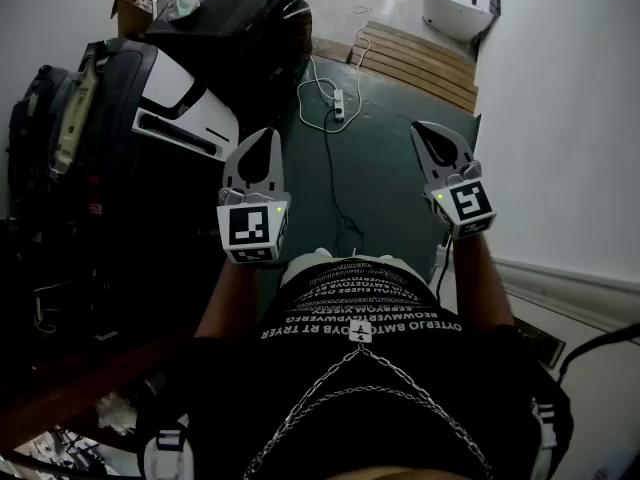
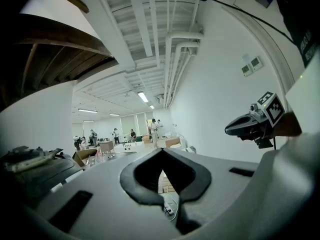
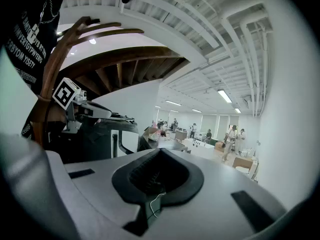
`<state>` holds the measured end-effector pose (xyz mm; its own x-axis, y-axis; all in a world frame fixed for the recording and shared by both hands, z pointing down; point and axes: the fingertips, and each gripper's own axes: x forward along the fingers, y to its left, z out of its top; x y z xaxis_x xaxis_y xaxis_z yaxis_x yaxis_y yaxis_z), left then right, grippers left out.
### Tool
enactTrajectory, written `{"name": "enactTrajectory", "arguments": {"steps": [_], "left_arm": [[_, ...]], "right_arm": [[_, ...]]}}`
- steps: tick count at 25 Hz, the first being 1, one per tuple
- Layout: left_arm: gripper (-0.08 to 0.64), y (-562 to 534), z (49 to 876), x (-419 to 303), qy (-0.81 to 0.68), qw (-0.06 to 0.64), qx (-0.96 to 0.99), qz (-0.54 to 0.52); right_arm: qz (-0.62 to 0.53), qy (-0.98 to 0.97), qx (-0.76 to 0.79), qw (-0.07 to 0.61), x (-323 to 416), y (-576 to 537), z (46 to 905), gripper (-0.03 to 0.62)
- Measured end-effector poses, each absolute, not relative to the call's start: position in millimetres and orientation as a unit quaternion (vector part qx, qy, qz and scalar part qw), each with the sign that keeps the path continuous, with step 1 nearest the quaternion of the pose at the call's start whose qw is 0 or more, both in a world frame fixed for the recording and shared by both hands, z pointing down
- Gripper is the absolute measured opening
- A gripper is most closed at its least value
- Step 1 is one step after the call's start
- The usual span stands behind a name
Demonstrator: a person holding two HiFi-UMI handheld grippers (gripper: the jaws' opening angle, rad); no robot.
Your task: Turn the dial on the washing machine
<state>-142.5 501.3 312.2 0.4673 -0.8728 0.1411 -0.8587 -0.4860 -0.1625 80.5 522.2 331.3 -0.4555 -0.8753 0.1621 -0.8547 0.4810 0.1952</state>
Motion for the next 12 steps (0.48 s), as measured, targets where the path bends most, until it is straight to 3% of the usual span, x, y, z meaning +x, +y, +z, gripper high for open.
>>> {"name": "enactTrajectory", "arguments": {"steps": [12], "left_arm": [[0.005, 508.6, 322.2, -222.9, 0.494, 0.023, -0.865, -0.083]], "right_arm": [[-0.029, -0.846, 0.511, 0.15, 12.1, 533.8, 326.5, -0.003]]}}
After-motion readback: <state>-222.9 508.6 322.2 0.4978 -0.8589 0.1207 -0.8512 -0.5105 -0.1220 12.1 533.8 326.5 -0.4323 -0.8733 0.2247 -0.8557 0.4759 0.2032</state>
